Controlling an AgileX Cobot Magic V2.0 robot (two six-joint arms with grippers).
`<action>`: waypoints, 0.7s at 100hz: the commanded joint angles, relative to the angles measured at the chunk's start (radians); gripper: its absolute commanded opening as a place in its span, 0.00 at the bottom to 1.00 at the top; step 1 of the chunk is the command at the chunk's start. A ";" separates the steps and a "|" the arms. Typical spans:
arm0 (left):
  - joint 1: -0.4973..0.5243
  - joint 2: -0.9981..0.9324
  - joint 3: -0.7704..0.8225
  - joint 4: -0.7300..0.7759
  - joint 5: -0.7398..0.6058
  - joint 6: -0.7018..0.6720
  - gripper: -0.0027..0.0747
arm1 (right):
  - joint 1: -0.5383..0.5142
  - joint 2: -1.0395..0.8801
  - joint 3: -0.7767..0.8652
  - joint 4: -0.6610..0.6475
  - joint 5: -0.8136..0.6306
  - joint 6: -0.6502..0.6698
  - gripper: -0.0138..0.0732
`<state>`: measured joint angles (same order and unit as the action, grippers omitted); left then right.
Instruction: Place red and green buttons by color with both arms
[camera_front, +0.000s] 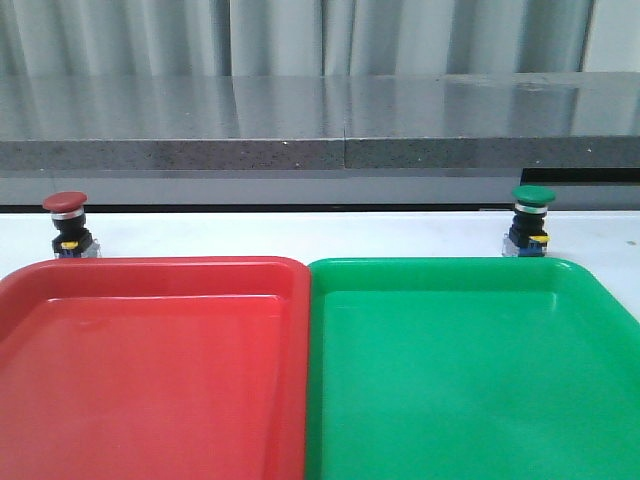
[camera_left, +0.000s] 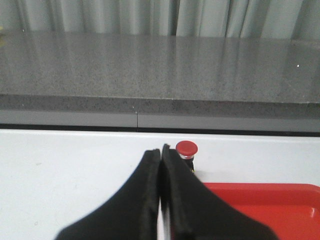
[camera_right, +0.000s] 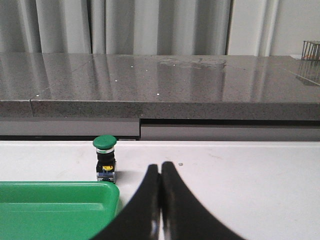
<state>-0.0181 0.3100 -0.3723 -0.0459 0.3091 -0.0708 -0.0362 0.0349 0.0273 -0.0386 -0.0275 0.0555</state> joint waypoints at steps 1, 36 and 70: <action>0.002 0.090 -0.091 -0.001 -0.019 -0.007 0.01 | -0.007 0.007 -0.018 0.000 -0.073 -0.008 0.09; 0.002 0.493 -0.289 -0.019 -0.011 -0.007 0.01 | -0.007 0.007 -0.018 0.000 -0.073 -0.008 0.09; 0.002 0.924 -0.594 -0.108 0.053 -0.007 0.46 | -0.007 0.007 -0.018 0.000 -0.073 -0.008 0.09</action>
<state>-0.0181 1.1718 -0.8673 -0.1271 0.4007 -0.0708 -0.0362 0.0349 0.0273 -0.0386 -0.0275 0.0555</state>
